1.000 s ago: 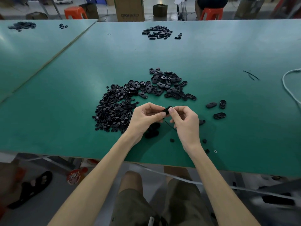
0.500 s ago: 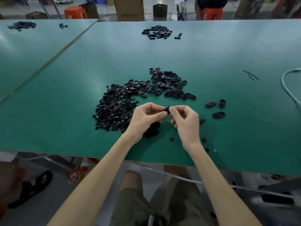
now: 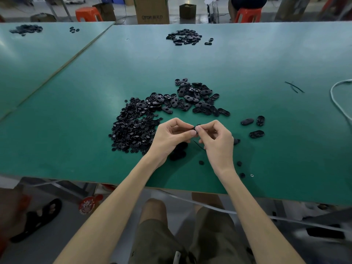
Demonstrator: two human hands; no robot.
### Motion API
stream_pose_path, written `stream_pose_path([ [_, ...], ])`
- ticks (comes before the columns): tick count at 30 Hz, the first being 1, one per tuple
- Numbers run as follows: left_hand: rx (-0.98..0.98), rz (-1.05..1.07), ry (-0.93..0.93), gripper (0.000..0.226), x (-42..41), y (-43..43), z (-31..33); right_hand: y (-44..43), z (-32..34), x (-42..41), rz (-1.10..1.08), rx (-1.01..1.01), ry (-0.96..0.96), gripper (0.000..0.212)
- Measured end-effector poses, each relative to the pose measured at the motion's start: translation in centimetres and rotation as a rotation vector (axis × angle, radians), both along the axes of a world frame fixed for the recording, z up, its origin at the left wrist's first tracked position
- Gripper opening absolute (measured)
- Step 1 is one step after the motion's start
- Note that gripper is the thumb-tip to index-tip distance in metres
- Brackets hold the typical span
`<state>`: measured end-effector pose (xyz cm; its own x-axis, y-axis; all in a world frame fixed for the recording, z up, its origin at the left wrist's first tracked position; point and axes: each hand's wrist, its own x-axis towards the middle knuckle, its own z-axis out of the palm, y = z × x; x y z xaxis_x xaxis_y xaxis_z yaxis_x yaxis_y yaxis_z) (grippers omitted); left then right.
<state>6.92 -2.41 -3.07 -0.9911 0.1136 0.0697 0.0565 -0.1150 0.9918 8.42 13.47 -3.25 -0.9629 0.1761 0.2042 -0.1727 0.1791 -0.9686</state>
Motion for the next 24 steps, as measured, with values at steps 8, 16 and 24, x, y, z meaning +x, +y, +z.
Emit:
stream_pose_path([
  [8, -0.01, 0.129, -0.011, 0.018, -0.25, 0.01, -0.42, -0.14, 0.05, -0.01, 0.115, 0.096, 0.016, 0.02],
  [16, -0.051, 0.156, -0.015, 0.015, -0.46, 0.06, -0.65, -0.28, -0.14, -0.18, 0.12, 0.151, 0.04, 0.027],
  [24, -0.049, 0.075, -0.009, 0.016, -0.09, 0.13, -0.3, 0.14, -0.47, -0.35, 0.078, -0.006, -0.032, 0.013],
])
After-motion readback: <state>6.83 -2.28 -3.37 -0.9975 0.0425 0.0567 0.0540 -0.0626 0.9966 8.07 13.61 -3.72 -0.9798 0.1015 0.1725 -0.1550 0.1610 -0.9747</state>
